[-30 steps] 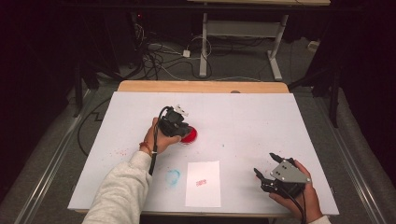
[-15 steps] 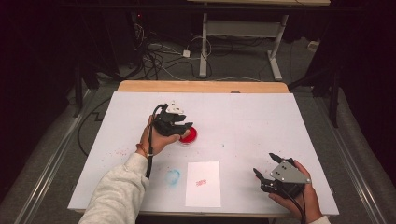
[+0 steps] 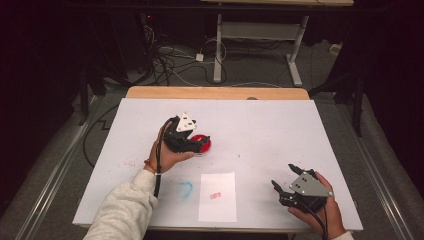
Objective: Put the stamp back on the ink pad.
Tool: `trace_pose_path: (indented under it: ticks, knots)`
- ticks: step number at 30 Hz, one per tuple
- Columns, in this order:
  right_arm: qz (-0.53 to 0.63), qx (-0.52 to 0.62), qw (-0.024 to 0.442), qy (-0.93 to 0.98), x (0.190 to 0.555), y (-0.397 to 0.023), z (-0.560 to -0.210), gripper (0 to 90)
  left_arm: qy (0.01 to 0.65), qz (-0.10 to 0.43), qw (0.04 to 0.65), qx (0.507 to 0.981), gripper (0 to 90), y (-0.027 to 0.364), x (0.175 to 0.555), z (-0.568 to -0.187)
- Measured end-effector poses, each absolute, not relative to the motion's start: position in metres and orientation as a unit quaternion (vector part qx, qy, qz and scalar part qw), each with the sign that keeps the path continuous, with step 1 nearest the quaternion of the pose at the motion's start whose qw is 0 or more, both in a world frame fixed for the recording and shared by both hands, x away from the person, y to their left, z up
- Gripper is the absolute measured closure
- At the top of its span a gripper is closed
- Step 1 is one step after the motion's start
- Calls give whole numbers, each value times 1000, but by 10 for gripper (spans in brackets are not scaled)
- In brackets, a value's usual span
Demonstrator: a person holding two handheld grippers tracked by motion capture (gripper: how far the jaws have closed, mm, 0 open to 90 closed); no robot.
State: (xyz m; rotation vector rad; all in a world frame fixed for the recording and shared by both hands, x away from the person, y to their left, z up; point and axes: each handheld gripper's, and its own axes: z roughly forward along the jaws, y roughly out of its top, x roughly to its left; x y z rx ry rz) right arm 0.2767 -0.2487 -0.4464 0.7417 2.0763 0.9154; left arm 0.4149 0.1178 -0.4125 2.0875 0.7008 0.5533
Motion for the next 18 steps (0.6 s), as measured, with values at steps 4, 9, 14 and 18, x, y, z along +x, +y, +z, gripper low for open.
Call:
trace_pose_path:
  ticks: [4, 9, 14, 18]
  knots:
    - [357, 286, 369, 809, 276, -248, -446, 293, 279, 230, 442, 821, 189, 121, 407, -412]
    - [356, 288, 368, 809, 276, -248, -447, 293, 273, 234, 451, 817, 189, 123, 396, -413]
    - [361, 286, 367, 808, 275, -247, -446, 293, 262, 243, 448, 819, 187, 123, 387, -412]
    - [365, 286, 366, 807, 275, -247, -445, 293, 254, 251, 448, 820, 187, 122, 380, -410]
